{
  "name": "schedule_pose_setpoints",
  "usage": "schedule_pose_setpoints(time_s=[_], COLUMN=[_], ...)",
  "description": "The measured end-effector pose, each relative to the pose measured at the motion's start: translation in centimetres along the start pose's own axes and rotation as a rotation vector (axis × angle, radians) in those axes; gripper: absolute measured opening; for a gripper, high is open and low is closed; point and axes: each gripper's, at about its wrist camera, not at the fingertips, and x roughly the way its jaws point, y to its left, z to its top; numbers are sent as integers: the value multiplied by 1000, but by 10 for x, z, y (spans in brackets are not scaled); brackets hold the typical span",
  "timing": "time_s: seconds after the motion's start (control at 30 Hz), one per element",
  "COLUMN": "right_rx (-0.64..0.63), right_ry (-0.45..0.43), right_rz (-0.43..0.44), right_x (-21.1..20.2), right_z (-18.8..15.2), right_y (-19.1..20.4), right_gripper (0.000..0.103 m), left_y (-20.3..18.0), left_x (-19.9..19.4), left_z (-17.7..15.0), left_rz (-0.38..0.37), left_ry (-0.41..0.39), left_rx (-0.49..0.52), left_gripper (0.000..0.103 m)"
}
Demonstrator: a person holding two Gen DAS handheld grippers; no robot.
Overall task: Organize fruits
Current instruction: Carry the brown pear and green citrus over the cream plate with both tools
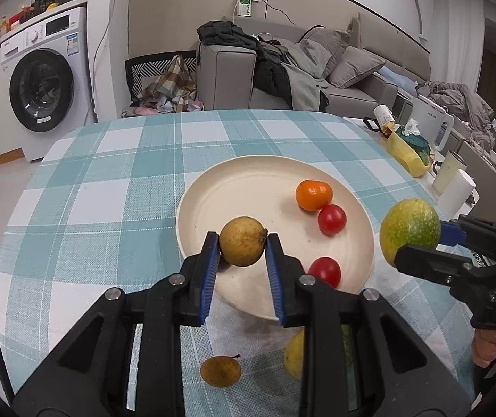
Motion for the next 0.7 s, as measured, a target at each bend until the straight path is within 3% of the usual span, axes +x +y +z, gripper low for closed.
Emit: schedule_pose_setpoints(time_s=[0.7], right_rx=[34], right_ry=[76], right_rz=[-25], right_x=[36], right_z=[5], right_y=[-9], right_gripper=[53], left_y=[3], left_x=[32], left_z=[-1], left_rz=[-9], left_ry=[56], left_rx=[-3], left_gripper=[24])
